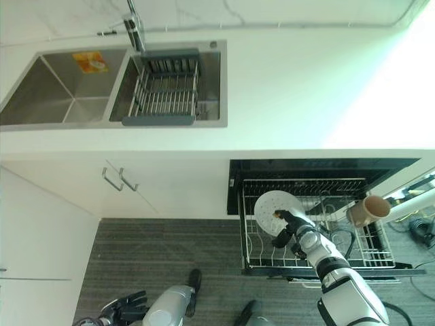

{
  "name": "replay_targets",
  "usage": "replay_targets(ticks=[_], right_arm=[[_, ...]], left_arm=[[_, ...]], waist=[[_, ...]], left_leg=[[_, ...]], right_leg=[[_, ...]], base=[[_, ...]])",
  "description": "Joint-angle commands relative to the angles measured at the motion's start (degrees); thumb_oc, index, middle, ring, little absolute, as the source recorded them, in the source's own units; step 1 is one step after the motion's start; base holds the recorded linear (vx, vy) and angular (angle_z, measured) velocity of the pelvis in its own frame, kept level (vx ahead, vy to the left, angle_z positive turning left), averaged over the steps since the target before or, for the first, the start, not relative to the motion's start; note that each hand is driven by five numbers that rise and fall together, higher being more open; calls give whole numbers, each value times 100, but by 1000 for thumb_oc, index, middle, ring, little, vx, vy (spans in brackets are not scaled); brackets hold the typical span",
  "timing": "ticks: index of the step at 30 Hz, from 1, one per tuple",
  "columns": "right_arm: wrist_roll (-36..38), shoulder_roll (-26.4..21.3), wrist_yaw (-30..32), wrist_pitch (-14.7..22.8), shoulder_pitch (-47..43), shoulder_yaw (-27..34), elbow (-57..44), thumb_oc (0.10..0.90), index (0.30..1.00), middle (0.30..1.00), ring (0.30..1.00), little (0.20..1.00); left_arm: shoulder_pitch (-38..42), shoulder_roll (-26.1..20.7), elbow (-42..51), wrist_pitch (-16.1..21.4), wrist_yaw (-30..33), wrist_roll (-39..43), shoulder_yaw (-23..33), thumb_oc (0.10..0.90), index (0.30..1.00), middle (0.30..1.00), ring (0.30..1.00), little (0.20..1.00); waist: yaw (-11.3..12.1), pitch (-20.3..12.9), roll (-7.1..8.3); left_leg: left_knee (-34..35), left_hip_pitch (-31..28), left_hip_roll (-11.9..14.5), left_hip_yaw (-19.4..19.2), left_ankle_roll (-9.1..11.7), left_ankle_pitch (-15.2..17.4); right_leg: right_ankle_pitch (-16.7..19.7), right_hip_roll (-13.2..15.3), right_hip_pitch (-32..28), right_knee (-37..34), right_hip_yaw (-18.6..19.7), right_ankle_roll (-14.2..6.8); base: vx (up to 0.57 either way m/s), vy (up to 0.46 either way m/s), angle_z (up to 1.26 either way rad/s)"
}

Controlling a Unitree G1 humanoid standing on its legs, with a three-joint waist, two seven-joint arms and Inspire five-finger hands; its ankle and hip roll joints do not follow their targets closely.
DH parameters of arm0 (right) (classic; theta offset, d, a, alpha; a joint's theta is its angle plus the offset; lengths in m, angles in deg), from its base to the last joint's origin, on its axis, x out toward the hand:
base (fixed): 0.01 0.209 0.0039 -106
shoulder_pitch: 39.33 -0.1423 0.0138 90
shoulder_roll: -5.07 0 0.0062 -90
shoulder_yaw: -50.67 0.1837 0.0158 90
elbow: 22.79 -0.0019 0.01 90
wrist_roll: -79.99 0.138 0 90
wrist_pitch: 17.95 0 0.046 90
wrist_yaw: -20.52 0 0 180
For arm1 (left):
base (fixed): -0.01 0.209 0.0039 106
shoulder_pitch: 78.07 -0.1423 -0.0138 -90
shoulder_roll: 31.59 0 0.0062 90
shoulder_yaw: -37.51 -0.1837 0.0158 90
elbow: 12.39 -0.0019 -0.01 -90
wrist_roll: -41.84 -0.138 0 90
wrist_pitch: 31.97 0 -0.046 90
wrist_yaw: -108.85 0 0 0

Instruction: Place the dishes in the dishwasher.

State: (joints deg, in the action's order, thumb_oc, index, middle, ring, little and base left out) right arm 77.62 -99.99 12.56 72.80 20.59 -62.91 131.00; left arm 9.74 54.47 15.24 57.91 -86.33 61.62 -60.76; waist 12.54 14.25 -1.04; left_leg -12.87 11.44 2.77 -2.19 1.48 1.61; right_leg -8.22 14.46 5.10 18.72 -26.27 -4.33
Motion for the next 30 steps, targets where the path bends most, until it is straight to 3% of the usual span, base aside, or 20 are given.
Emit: replay_targets(ticks=[1, 5, 10, 13, 17, 20, 25, 27, 30], right_arm=[[754, -261, -456, -85, -228, 265, -61, 800, 900, 900, 900, 900], [1271, -313, -622, -219, -105, 493, -361, 800, 900, 900, 900, 900], [2686, -277, -857, -483, 691, 1482, -1690, 800, 900, 900, 900, 900], [3119, -279, -672, -493, 1307, 2172, -2573, 800, 900, 900, 900, 900], [3170, -246, -550, -466, 1932, 2956, -3592, 800, 900, 900, 900, 900], [3520, -94, -229, -418, 2445, 3748, -4321, 800, 900, 900, 900, 900], [3820, 136, 365, -238, 2871, 4453, -4655, 800, 900, 900, 900, 900], [4662, 440, 944, -120, 3086, 4780, -4546, 800, 900, 900, 900, 900], [4912, 701, 1549, -56, 3232, 4806, -3994, 800, 900, 900, 900, 900]], left_arm=[[-356, -217, -93, -135, 102, -284, -42, 800, 900, 900, 900, 900], [-418, -222, -144, -192, 117, -247, 83, 800, 900, 900, 900, 900], [-672, -81, -255, -138, 113, -273, 387, 800, 900, 900, 900, 900], [-851, 19, -307, -30, 89, -224, 603, 800, 900, 900, 900, 900], [-935, 94, -300, -26, 75, -237, 842, 800, 900, 900, 900, 900], [-957, 189, -371, 5, 138, -282, 981, 800, 900, 900, 900, 900], [-901, 304, -458, 51, 292, -175, 1098, 800, 900, 900, 900, 900], [-852, 398, -520, 122, 393, -168, 1093, 800, 900, 900, 900, 900], [-811, 435, -537, 155, 442, -122, 982, 800, 900, 900, 900, 900]], waist=[[28, -280, -48], [-61, -332, 31], [-359, -457, 156], [-601, -500, 220], [-891, -556, 291], [-1208, -571, 337], [-1519, -604, 347], [-1676, -633, 333], [-1727, -647, 299]], left_leg=[[-432, -278, 372, -170, 270, 879], [-432, -437, 436, -255, 275, 919], [-432, -686, 553, -444, 252, 1013], [-432, -816, 624, -585, 243, 1077], [-432, -858, 692, -730, 213, 1102], [-432, -929, 769, -897, 191, 1149], [-432, -1018, 851, -1110, 191, 1198], [-432, -1045, 886, -1226, 203, 1210], [-432, -1066, 893, -1295, 213, 1207]], right_leg=[[-102, 78, -169, -153, 457, -399], [-143, 29, -285, -153, 505, -379], [-237, -84, -431, -153, 697, -340], [-262, -147, -465, -153, 817, -336], [-242, -200, -393, -153, 956, -336], [-240, -281, -338, -153, 1124, -336], [-254, -376, -296, -153, 1323, -325], [-256, -427, -260, -153, 1422, -309], [-243, -435, -251, -153, 1457, -301]], base=[[84, 12, -20], [59, 33, -13], [67, 43, -20], [59, 16, -19], [30, -19, -30], [4, -32, -32], [5, -21, -35], [-2, -35, -28], [8, -23, -27]])
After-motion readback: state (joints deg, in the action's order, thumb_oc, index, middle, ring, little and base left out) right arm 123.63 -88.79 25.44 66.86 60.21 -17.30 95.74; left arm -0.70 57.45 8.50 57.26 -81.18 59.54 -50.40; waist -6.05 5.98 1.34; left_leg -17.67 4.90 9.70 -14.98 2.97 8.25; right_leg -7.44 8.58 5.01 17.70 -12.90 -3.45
